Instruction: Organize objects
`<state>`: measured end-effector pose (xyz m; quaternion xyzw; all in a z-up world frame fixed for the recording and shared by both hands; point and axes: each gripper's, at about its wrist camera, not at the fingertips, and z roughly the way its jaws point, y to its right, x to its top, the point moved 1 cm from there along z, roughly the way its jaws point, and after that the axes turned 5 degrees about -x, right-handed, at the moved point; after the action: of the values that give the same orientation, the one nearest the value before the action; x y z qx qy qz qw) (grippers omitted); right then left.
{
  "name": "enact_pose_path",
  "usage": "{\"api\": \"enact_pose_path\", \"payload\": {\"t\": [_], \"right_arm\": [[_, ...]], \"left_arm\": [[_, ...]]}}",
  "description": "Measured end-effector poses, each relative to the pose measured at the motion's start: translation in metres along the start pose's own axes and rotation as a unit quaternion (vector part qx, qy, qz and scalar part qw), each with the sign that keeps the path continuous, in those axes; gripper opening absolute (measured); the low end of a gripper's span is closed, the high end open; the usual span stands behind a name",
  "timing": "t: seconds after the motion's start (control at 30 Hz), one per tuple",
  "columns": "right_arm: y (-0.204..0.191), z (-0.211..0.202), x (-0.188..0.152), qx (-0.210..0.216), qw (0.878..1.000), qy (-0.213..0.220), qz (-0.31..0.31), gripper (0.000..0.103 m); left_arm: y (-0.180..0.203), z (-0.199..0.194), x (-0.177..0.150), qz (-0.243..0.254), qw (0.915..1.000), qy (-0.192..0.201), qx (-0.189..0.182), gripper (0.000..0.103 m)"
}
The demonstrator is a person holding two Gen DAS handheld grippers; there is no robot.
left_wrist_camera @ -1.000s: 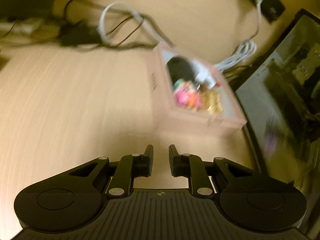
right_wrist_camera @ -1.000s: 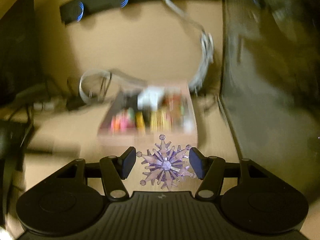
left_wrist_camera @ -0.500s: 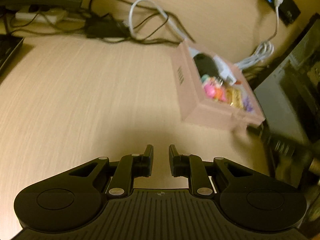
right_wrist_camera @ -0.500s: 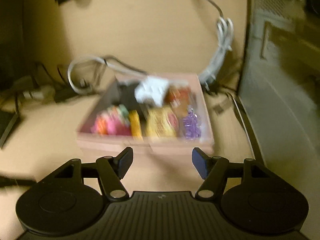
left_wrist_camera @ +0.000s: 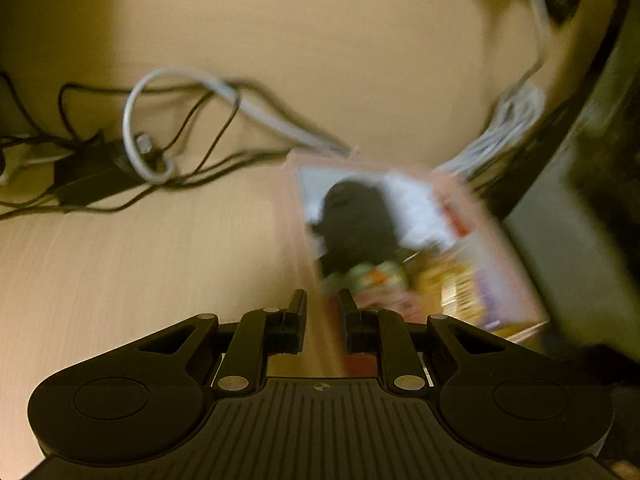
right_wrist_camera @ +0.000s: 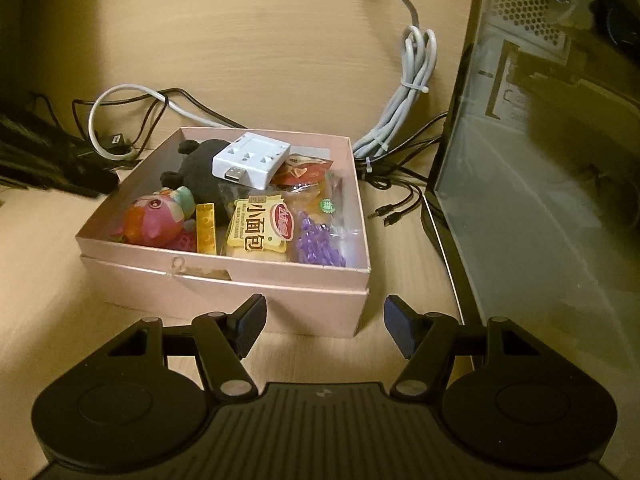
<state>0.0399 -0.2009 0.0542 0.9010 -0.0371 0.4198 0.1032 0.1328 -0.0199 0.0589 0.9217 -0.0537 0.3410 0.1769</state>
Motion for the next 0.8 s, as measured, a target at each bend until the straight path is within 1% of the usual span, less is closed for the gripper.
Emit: {"api": "enact_pose_path", "payload": {"t": [0.03,0.1,0.13,0.2,0.27,0.3,0.4,0.47,0.57,0.6,0.67,0.7,0.73,0.77,0.8], "right_arm": [[-0.002,0.001,0.001,0.003,1.0,-0.001,0.001,0.066],[-0.008,0.002,0.003,0.014,1.0,0.005,0.005,0.066],[-0.012,0.002,0.003,0.013,1.0,0.008,0.005,0.066],[-0.024,0.006,0.007,0.008,1.0,0.012,0.004,0.066],[-0.036,0.011,0.015,0.001,1.0,0.012,0.002,0.066],[-0.042,0.014,0.02,-0.004,1.0,0.012,0.002,0.066],[-0.055,0.02,0.031,0.005,1.0,0.001,0.009,0.066],[-0.066,0.021,0.035,-0.008,1.0,0.0,0.0,0.067],[-0.079,0.019,0.035,-0.035,0.999,-0.007,-0.005,0.067],[-0.08,0.017,0.035,-0.048,0.999,-0.008,0.0,0.068],[-0.076,0.009,0.033,-0.063,0.998,-0.016,0.017,0.076],[-0.074,0.002,0.031,-0.064,0.997,-0.021,0.032,0.08],[-0.072,-0.005,0.028,-0.063,0.997,-0.026,0.044,0.088],[-0.071,-0.014,0.022,-0.062,0.996,-0.03,0.055,0.093],[-0.071,-0.022,0.016,-0.06,0.996,-0.036,0.06,0.095]], "left_arm": [[-0.003,0.003,-0.002,0.001,1.0,-0.004,0.004,0.037],[-0.014,0.0,-0.005,0.002,0.9999,0.005,0.015,0.064],[-0.02,-0.002,-0.006,0.001,0.9997,0.01,0.022,0.075],[-0.035,-0.002,-0.004,-0.007,0.9993,0.014,0.034,0.086],[-0.049,0.001,0.003,-0.009,0.9992,0.011,0.039,0.093],[-0.056,0.001,0.007,-0.005,0.999,0.01,0.043,0.094],[-0.073,0.004,0.02,0.001,0.9982,0.014,0.058,0.094],[-0.084,0.005,0.024,-0.005,0.9986,0.008,0.051,0.098],[-0.088,0.004,0.026,-0.004,0.9995,0.002,0.033,0.097],[-0.087,-0.001,0.025,-0.001,0.9995,0.009,0.029,0.095],[-0.084,-0.018,0.023,0.004,0.999,0.04,0.021,0.091],[-0.082,-0.031,0.02,0.009,0.9979,0.062,0.015,0.088],[-0.08,-0.043,0.016,0.017,0.9966,0.081,0.008,0.088],[-0.077,-0.055,0.011,0.025,0.995,0.097,0.001,0.088],[-0.075,-0.067,0.003,0.032,0.9937,0.107,-0.008,0.088]]}}
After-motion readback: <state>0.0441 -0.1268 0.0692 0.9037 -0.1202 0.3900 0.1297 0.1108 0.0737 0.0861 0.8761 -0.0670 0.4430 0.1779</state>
